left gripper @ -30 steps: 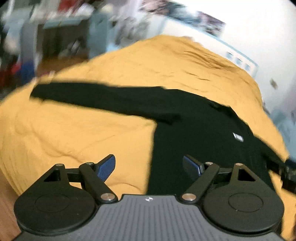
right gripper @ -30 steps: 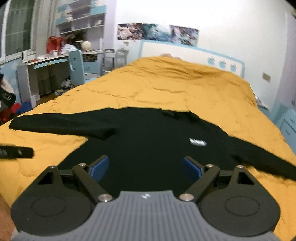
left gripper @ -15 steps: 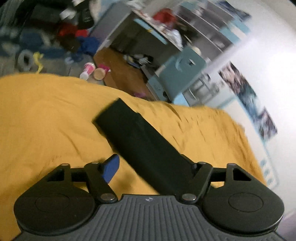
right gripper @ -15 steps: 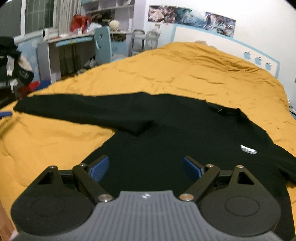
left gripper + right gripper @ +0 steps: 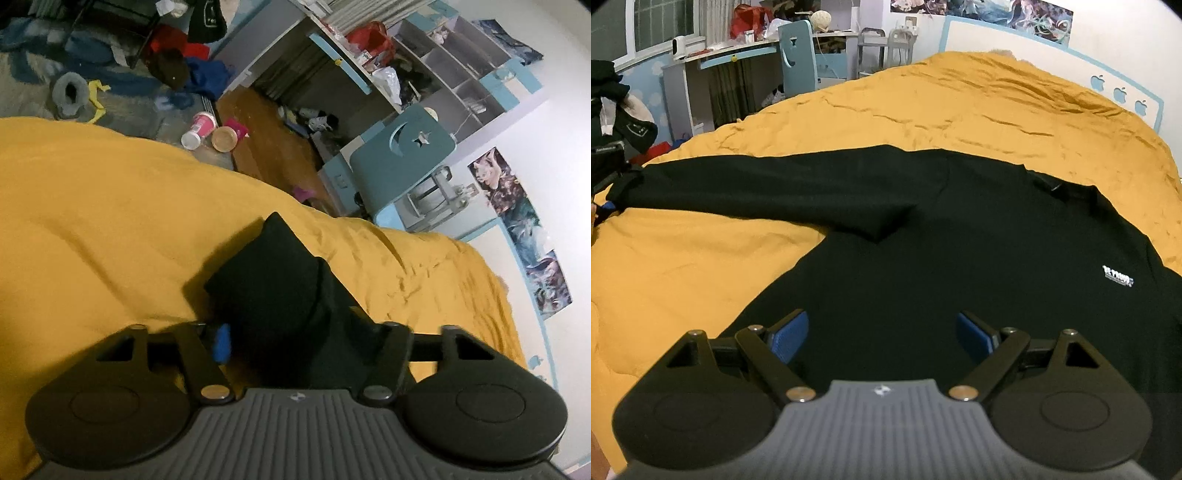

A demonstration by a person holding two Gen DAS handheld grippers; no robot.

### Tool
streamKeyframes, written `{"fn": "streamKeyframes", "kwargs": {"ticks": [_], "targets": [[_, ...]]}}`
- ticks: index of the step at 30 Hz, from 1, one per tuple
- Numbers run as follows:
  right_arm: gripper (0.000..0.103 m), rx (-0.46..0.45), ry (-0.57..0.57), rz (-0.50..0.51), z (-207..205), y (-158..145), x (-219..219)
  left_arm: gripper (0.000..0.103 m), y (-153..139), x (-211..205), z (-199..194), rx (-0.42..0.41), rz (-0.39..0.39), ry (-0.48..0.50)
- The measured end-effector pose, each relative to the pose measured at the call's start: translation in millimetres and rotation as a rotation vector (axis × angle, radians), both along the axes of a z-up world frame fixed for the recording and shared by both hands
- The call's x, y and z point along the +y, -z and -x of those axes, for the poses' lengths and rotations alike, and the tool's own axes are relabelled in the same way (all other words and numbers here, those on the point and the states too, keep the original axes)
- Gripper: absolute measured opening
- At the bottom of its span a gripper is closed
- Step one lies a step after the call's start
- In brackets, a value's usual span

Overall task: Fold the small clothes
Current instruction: 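Grasp the sleeve cuff nearest the left gripper and lift it, then carry the held sleeve across the sweatshirt body and lay it down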

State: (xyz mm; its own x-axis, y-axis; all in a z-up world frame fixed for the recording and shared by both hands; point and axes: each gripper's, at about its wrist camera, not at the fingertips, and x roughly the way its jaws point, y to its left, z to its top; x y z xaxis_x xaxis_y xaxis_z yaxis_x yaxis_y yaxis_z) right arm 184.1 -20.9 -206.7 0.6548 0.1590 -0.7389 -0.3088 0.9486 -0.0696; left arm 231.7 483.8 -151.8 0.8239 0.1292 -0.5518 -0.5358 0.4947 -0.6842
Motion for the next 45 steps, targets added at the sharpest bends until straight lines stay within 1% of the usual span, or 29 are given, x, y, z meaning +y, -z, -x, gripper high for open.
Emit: {"fn": "streamKeyframes", "kwargs": {"ticks": [1,2,5,7,9,13,16,19,20,22,25,28,31,33,34,35,37,38,39,40,41,42,43,45], "targets": [[0.083,0.004,0.000,0.002,0,1,-1,0.024,-1,-1,0,0.003,-0.016,0.005],[0.083,0.007,0.001,0.006,0,1,-1,0.014,-1,-1,0,0.007,-0.016,0.010],[0.083,0.006,0.010,0.011,0,1,-7,0.012,-3,-1,2,-0.011,-0.010,0.003],[0.083,0.007,0.023,0.010,1,0,-12,0.011,-12,-3,1,-0.026,-0.028,0.012],[0.083,0.007,0.036,0.000,3,-2,-20,0.011,-30,-9,-2,-0.054,-0.059,0.036],[0.083,-0.002,0.067,-0.013,8,-3,-40,0.011,-77,-38,-15,-0.134,-0.123,0.109],[0.083,0.013,0.110,-0.021,10,0,-60,0.011,-116,-77,-29,-0.209,-0.165,0.202],[0.083,0.039,0.150,-0.037,14,4,-85,0.010,-155,-131,-49,-0.278,-0.205,0.319],[0.083,0.044,0.158,-0.041,16,4,-93,0.010,-163,-147,-54,-0.297,-0.210,0.353],[0.083,0.047,0.175,-0.045,21,5,-109,0.010,-181,-193,-70,-0.341,-0.218,0.445],[0.083,0.046,0.207,-0.062,29,4,-136,0.010,-194,-258,-90,-0.391,-0.201,0.567],[0.083,0.045,0.254,-0.089,37,4,-166,0.010,-195,-334,-110,-0.425,-0.173,0.699],[0.083,0.045,0.309,-0.122,43,4,-196,0.010,-181,-405,-127,-0.427,-0.126,0.823],[0.083,0.049,0.347,-0.139,47,5,-216,0.010,-167,-451,-137,-0.413,-0.098,0.903],[0.083,0.051,0.363,-0.145,48,5,-225,0.010,-156,-474,-142,-0.400,-0.078,0.938],[0.083,0.054,0.382,-0.149,50,6,-235,0.010,-146,-487,-145,-0.386,-0.063,0.965],[0.083,0.059,0.415,-0.151,53,8,-251,0.011,-121,-527,-154,-0.337,-0.046,1.059],[0.083,0.062,0.434,-0.150,54,9,-260,0.016,-106,-545,-157,-0.298,-0.029,1.102],[0.083,0.065,0.450,-0.148,54,11,-267,0.019,-90,-563,-162,-0.237,0.019,1.150],[0.083,0.068,0.467,-0.144,56,13,-275,0.021,-82,-572,-163,-0.194,0.062,1.182],[0.083,0.071,0.484,-0.140,57,15,-283,0.021,-75,-579,-165,-0.170,0.103,1.205],[0.083,0.072,0.496,-0.139,58,16,-290,0.021,-72,-579,-164,-0.184,0.124,1.213],[0.083,0.074,0.509,-0.140,60,17,-297,0.021,-74,-573,-162,-0.204,0.119,1.210],[0.083,0.061,0.534,-0.161,59,16,-312,0.025,-81,-551,-159,-0.228,0.060,1.192]]}}
